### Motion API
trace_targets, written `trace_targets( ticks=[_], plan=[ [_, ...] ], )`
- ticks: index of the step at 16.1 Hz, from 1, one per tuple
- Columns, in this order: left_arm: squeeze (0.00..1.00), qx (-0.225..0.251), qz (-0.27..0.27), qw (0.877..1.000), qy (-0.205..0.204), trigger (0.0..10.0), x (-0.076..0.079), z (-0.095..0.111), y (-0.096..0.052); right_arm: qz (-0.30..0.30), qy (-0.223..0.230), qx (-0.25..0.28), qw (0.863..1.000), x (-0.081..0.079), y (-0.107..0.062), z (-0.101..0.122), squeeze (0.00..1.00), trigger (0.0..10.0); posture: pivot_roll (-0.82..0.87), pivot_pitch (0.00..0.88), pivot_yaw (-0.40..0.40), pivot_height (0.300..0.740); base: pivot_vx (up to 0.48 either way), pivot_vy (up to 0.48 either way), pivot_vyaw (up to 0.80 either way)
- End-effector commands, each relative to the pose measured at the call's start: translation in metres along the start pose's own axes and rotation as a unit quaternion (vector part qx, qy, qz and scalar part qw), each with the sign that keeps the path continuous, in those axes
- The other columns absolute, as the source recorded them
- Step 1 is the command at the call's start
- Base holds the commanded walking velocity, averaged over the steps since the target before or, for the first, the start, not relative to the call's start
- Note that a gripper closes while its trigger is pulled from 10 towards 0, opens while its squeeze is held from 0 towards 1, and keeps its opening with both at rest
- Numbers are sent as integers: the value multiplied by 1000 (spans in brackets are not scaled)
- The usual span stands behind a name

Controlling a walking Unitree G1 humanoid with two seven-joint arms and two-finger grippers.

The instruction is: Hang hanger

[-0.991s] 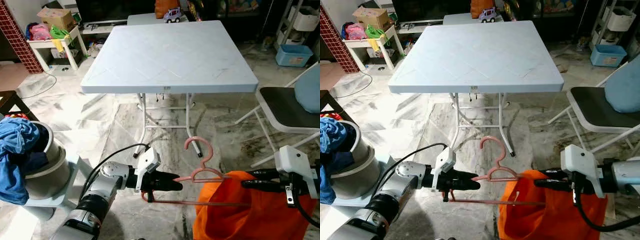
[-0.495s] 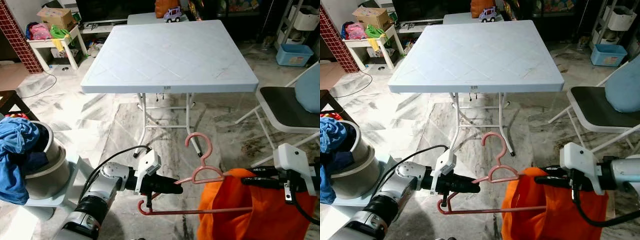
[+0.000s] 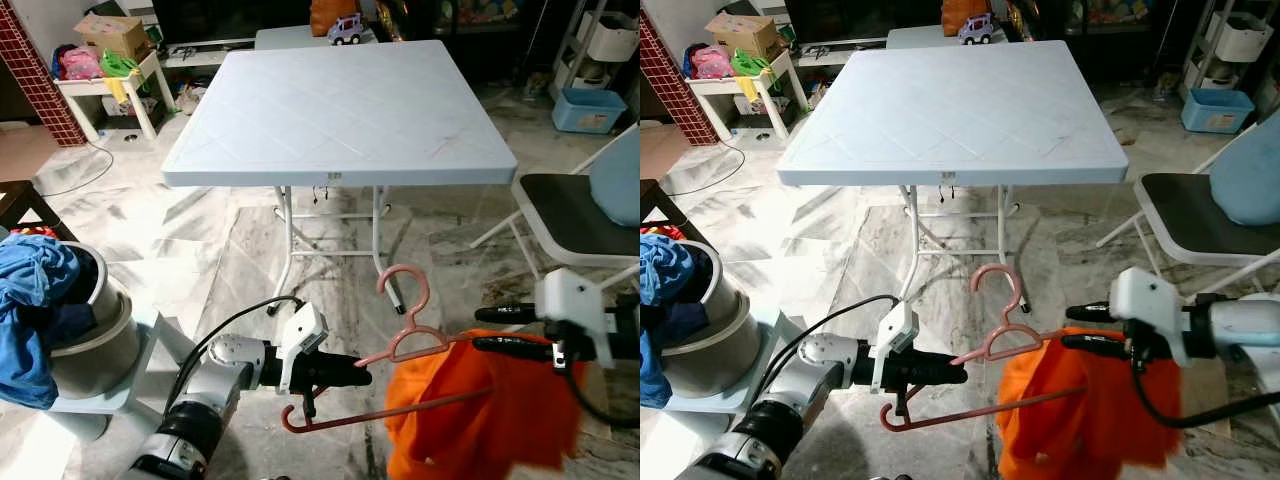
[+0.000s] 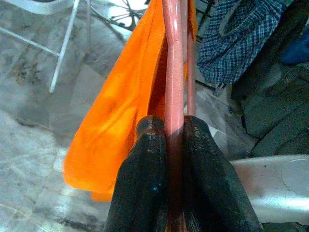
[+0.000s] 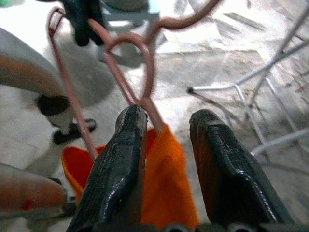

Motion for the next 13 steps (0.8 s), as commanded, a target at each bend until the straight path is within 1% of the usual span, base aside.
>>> trace_targets(
  ticks=[1, 2, 3, 4, 5, 6, 7, 8, 9, 10, 11, 12, 13],
  plan=[
    [0, 19, 10, 1000, 0, 0, -1, 1, -2, -18, 1, 15, 1000, 5, 4, 4, 1000, 10000, -152, 49, 64, 740, 0, 0, 0],
    [0, 23, 21, 1000, 4, 0, -2, -1, -3, -34, 13, 30, 999, 9, 6, 6, 1000, 10000, -150, 50, 65, 740, 0, 0, 0],
    [0, 44, 60, 997, 14, 0, -8, -1, -5, -82, -8, 9, 997, 20, 7, 0, 1000, 10000, -148, 48, 67, 740, 0, 0, 0],
    [0, 51, 69, 996, 15, 0, -10, 0, -6, -94, -7, 8, 996, 23, 8, -1, 1000, 10000, -148, 48, 67, 740, 0, 0, 0],
    [0, 72, 111, 991, 28, 0, -17, 4, -10, -155, -6, -10, 988, 34, 11, -8, 1000, 10000, -144, 47, 68, 740, 0, 0, 0],
    [0, 77, 121, 989, 31, 0, -19, 5, -12, -171, -10, -17, 985, 37, 11, -10, 1000, 10000, -143, 47, 68, 740, 0, 0, 0],
    [0, 89, 147, 984, 40, 0, -23, 9, -15, -200, 1, -24, 980, 40, 16, -14, 1000, 10000, -138, 47, 70, 740, 0, 0, 0],
    [0, 102, 168, 980, 34, 0, -27, 12, -17, -244, 19, -29, 969, 45, 21, -17, 1000, 10000, -136, 47, 69, 740, 0, 0, 0],
    [0, 112, 174, 978, 27, 0, -29, 14, -17, -287, 37, -24, 957, 50, 26, -18, 1000, 10000, -136, 47, 71, 740, 0, 0, 0],
    [0, 122, 179, 976, 30, 0, -29, 16, -16, -339, 79, -14, 938, 53, 34, -20, 1000, 10000, -137, 45, 67, 740, 0, 0, 0],
    [0, 125, 182, 975, 33, 0, -29, 17, -16, -354, 92, -12, 931, 54, 37, -20, 1000, 10000, -137, 47, 65, 740, 0, 0, 0],
    [0, 131, 185, 973, 38, 0, -29, 20, -14, -374, 120, -16, 920, 49, 46, -24, 1000, 10000, -136, 47, 65, 740, 0, 0, 0],
    [0, 136, 186, 972, 46, 0, -28, 25, -10, -375, 168, -14, 912, 34, 65, -27, 1000, 10000, -136, 46, 64, 740, 0, 0, 0]
  ],
)
Point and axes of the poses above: a point about 5 cm out from each wrist's last joint towards the gripper, its own y axis pointing out of the wrist towards the gripper, its own z axis along the axis of the wrist's last joint, x = y × z, the point moved 3 cm from there along y, pointing out of the wrist towards the gripper, and after that the axes turned 15 degrees about -y, right-handed, at the moved point
